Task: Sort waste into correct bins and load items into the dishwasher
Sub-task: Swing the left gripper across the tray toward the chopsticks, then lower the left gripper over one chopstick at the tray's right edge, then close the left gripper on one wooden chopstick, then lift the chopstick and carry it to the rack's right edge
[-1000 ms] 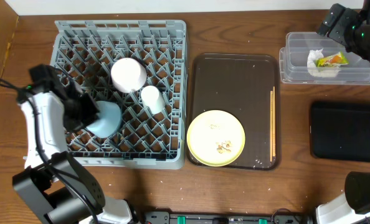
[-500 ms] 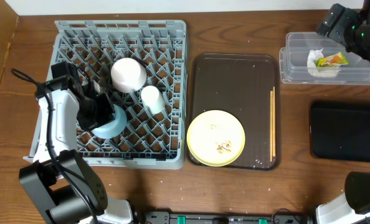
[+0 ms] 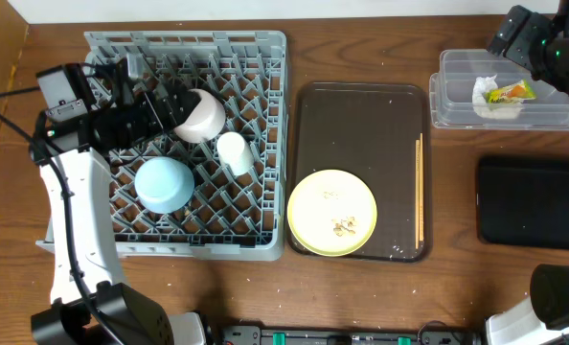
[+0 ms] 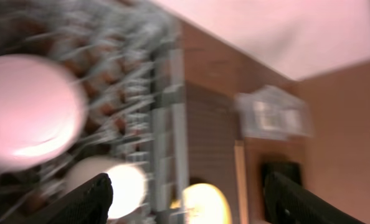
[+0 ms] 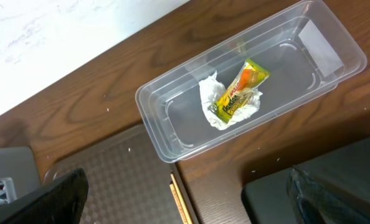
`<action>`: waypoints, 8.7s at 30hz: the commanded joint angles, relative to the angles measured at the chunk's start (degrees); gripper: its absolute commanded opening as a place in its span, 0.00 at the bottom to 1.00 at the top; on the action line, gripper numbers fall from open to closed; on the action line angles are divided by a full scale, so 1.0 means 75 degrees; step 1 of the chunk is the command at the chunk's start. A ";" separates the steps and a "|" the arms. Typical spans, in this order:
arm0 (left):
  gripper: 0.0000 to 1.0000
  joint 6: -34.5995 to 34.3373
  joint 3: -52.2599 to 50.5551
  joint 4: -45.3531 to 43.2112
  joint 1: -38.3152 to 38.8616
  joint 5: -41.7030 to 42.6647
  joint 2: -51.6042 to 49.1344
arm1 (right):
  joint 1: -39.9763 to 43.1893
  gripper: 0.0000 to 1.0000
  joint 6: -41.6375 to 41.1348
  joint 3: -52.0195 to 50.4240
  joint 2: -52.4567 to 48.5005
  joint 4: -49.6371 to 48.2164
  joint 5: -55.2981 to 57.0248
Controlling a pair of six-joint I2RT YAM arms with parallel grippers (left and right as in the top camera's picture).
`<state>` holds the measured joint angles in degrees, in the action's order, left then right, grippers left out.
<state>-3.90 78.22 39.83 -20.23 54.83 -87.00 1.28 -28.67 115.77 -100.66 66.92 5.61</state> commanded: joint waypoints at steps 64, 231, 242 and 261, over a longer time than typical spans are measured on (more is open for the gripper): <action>0.60 -0.3643 0.3538 0.0303 0.8982 -0.8408 -0.5039 | 0.0020 0.99 0.0000 0.0047 0.0006 0.0020 0.0020; 0.24 -0.3893 0.2602 -0.1693 0.9305 -0.9002 -0.6572 | 0.0020 0.99 0.0000 0.0047 0.0006 0.0023 0.0020; 0.08 -0.2850 0.2602 -0.1699 0.9285 -0.9002 -0.6263 | 0.0020 0.99 0.0000 0.0047 0.0006 0.0023 0.0020; 0.08 -0.2859 0.2617 -0.1676 0.8944 -0.7583 -0.4570 | 0.0020 0.99 0.0000 0.0047 0.0006 0.0023 0.0020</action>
<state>-26.06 97.86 27.18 47.33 -6.50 -126.26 1.28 -28.67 115.77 -100.66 66.92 5.61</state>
